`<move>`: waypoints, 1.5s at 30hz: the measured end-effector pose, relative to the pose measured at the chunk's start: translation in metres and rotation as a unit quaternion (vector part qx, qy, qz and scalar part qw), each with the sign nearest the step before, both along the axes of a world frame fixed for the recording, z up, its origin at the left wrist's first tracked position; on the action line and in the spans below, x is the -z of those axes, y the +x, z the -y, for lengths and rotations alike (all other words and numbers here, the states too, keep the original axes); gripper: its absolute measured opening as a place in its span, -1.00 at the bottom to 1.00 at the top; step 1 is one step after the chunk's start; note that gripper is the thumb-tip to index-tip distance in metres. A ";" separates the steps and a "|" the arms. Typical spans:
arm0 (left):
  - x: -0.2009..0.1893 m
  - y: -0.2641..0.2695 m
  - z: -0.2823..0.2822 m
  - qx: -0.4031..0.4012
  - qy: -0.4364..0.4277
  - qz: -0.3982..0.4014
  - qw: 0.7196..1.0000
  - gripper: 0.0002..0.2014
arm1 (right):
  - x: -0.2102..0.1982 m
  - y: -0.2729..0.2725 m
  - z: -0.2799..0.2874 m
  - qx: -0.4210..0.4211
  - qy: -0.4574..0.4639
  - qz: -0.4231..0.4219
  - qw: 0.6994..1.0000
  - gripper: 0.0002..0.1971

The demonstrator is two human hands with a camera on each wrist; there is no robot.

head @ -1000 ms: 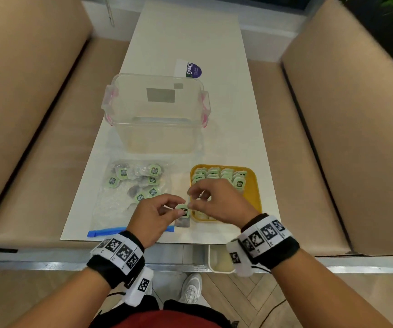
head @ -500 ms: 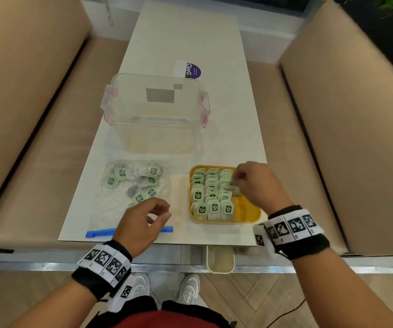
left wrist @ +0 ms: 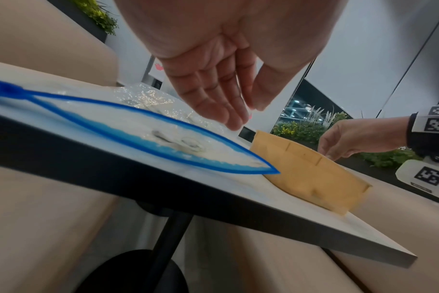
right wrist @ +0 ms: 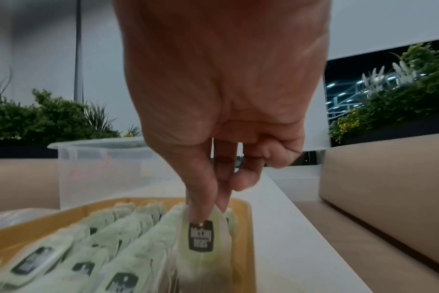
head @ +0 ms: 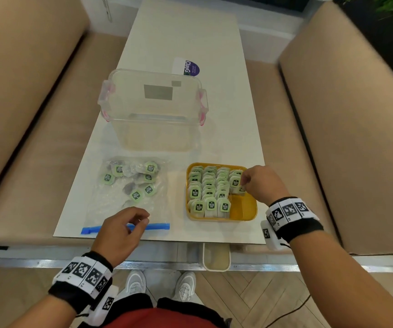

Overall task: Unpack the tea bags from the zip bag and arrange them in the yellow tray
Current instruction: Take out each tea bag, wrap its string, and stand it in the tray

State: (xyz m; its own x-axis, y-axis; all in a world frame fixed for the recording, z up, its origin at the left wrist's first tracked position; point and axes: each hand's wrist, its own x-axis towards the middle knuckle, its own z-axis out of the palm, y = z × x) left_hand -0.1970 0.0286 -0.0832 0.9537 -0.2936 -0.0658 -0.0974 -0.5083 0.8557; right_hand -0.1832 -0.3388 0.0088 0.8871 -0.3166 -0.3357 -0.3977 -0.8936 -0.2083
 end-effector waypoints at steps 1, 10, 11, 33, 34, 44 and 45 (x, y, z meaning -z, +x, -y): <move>0.000 0.000 -0.001 -0.001 0.000 -0.004 1.000 -0.77 | 0.003 0.001 -0.001 -0.005 -0.006 -0.001 1.000 -0.77; 0.003 -0.006 -0.009 -0.015 -0.002 -0.012 1.000 -0.77 | 0.016 0.007 -0.008 -0.053 -0.071 -0.017 0.996 -0.77; 0.004 -0.007 -0.010 -0.017 -0.002 -0.012 1.000 -0.78 | 0.018 0.007 -0.008 -0.055 -0.076 -0.018 0.995 -0.77; 0.017 -0.030 -0.050 0.002 0.132 0.065 0.989 -0.59 | 0.034 -0.014 -0.204 -0.284 0.002 0.079 0.956 -0.41; 0.017 -0.031 -0.050 0.009 0.133 0.064 0.989 -0.54 | 0.042 -0.012 -0.215 -0.282 -0.012 0.071 0.957 -0.41; -0.002 -0.015 -0.038 0.038 0.158 0.028 0.986 -0.41 | 0.045 0.006 -0.234 -0.277 -0.045 0.184 0.942 -0.76; -0.007 -0.010 -0.036 0.023 0.154 0.018 0.988 -0.44 | 0.038 0.008 -0.237 -0.277 -0.044 0.216 0.935 -0.80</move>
State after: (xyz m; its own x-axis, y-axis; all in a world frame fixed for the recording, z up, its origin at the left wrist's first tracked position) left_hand -0.2067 0.0645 -0.0761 0.9430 -0.3087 -0.1245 -0.1551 -0.7385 0.6561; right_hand -0.1747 -0.1020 -0.0291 0.9700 0.2227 0.0977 0.2361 -0.9587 -0.1587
